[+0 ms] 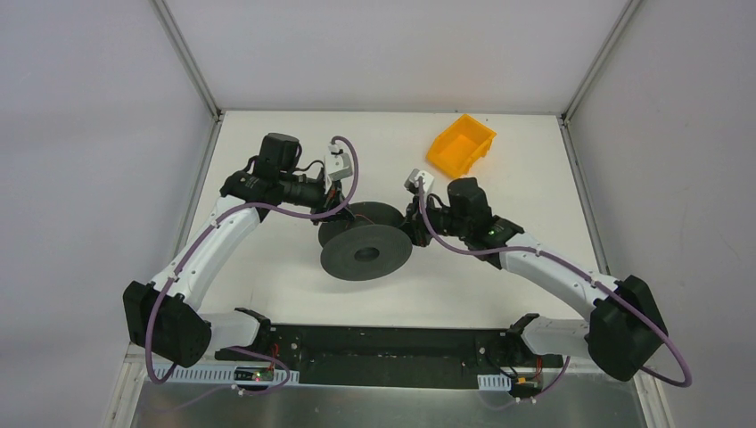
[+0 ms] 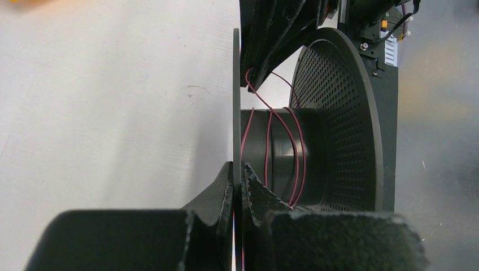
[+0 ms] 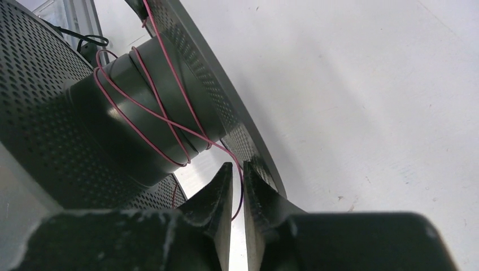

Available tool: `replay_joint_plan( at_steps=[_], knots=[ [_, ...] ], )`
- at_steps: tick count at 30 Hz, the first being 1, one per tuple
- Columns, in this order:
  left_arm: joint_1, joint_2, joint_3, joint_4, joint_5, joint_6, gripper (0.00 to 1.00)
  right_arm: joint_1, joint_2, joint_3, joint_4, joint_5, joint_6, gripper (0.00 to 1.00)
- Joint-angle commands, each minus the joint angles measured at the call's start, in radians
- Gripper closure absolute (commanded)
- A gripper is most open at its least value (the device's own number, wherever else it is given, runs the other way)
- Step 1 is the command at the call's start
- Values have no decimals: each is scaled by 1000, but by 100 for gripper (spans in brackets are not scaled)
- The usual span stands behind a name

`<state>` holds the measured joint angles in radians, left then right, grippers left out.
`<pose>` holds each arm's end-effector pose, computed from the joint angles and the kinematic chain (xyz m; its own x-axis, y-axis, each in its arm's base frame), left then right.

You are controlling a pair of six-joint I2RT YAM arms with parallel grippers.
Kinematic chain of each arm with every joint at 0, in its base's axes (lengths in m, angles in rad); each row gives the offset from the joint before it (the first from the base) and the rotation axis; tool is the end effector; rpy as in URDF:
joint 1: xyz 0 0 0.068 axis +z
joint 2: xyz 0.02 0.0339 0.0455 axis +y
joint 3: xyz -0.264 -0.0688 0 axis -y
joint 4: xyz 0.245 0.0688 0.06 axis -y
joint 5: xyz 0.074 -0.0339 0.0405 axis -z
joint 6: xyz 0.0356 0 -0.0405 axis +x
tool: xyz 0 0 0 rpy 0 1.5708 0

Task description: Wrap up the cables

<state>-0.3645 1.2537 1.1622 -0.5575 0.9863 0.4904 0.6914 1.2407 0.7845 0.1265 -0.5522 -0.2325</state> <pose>0.2340 -0.1210 0.3451 -0.1131 0.3213 -0.9402 0.9871 0.1444 -0.0694 0.2034 0.1926 0.2754 -0.0295 -0.2791 -0.9598 -0.9578 0.2827 -0.0527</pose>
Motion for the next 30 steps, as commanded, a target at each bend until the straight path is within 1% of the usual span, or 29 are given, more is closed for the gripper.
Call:
replay_joint_plan(
  at_steps=[1,8,11,13,26,30],
  knots=[
    [13,-40,14,34,57,-15,100,-6,-60,-16,52,24,9,84],
    [13,-42,12,35,61,-16,100,-7,-106,-38,50,55,6,76],
    [12,-43,7,34,62,-14,100,-13,-126,-43,47,40,10,69],
    [13,-42,6,34,61,-16,100,-15,-138,-46,44,35,9,66],
    [15,-43,-5,36,62,-8,100,-22,-165,-49,34,27,7,64],
    [18,-36,-6,35,60,-15,100,-35,-206,-38,31,52,41,59]
  ],
)
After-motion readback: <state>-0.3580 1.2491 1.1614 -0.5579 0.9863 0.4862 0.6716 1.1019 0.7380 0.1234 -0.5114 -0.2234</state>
